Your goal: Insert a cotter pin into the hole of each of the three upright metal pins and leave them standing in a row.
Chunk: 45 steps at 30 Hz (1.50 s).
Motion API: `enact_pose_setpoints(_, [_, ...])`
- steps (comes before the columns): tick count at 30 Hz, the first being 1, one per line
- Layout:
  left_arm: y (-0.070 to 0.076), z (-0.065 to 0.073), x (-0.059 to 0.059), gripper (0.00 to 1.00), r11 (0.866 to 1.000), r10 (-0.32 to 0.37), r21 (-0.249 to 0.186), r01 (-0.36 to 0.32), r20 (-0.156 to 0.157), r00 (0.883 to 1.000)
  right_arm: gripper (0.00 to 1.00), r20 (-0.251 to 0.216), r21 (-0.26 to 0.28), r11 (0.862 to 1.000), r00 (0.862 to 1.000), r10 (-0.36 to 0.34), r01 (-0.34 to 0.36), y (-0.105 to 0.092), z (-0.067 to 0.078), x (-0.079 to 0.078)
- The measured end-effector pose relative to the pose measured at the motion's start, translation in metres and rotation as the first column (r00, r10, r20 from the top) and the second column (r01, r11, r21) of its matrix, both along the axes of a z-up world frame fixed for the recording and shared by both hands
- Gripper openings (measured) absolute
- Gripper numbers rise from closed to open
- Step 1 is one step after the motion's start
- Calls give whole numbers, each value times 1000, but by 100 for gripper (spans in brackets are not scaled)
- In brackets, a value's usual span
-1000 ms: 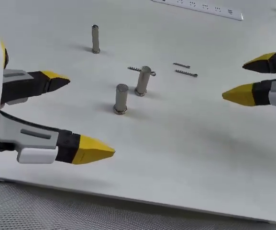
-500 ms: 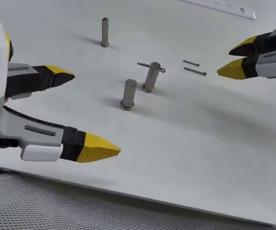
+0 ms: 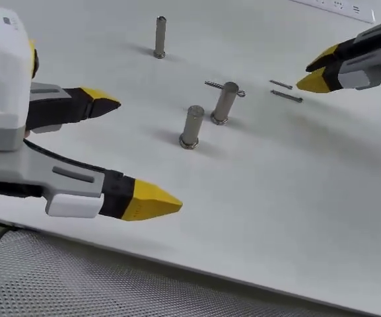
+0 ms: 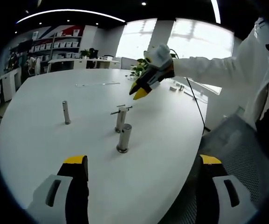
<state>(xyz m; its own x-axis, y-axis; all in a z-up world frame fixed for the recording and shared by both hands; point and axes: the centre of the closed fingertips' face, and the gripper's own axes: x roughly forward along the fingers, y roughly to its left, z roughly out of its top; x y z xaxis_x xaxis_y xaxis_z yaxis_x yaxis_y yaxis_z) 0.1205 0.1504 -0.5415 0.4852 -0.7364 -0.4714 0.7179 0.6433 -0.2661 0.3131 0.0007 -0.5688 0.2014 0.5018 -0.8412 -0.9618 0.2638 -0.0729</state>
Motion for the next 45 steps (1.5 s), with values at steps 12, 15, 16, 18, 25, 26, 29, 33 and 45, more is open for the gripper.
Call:
enact_pose_setpoints(12, [-10, 7, 5, 94, 1000, -20, -16, 21, 23, 1000, 9, -38, -99, 993, 998, 56, -59, -2, -27, 2])
enact_pose_setpoints(15, [-11, 8, 5, 94, 1000, -24, -13, 24, 29, 999, 8, -48, -121, 991, 997, 58, -64, -4, -31, 3])
enact_pose_setpoints(16, [-11, 9, 6, 94, 1000, -21, -16, 21, 29, 999, 7, -52, -126, 990, 997, 57, -63, -5, -33, 3])
enact_pose_setpoints(18, [-10, 9, 8, 93, 1000, -9, -12, 10, 36, 999, 5, -62, -131, 989, 996, 63, -70, -6, -37, 4])
enact_pose_setpoints(25, [8, 7, 16, 88, 998, 55, -14, -54, 41, 998, 0, -74, -147, 984, 993, 88, -99, -6, -44, 4])
enact_pose_setpoints(26, [8, 7, 17, 88, 998, 58, -12, -57, 41, 997, 0, -76, -156, 982, 992, 96, -107, -6, -45, 3])
enact_pose_setpoints(29, [9, 7, 17, 87, 998, 63, -13, -63, 40, 997, 0, -78, -163, 980, 992, 100, -111, -6, -44, 3])
enact_pose_setpoints(33, [10, 5, 18, 85, 998, 70, 0, -70, 41, 997, 0, -95, -181, 976, 990, 109, -124, -6, -45, 4])
enact_pose_setpoints(45, [16, 9, 21, 82, 994, 108, -28, -107, 33, 994, 0, -121, -270, 918, 956, 267, -290, -3, -45, 0])
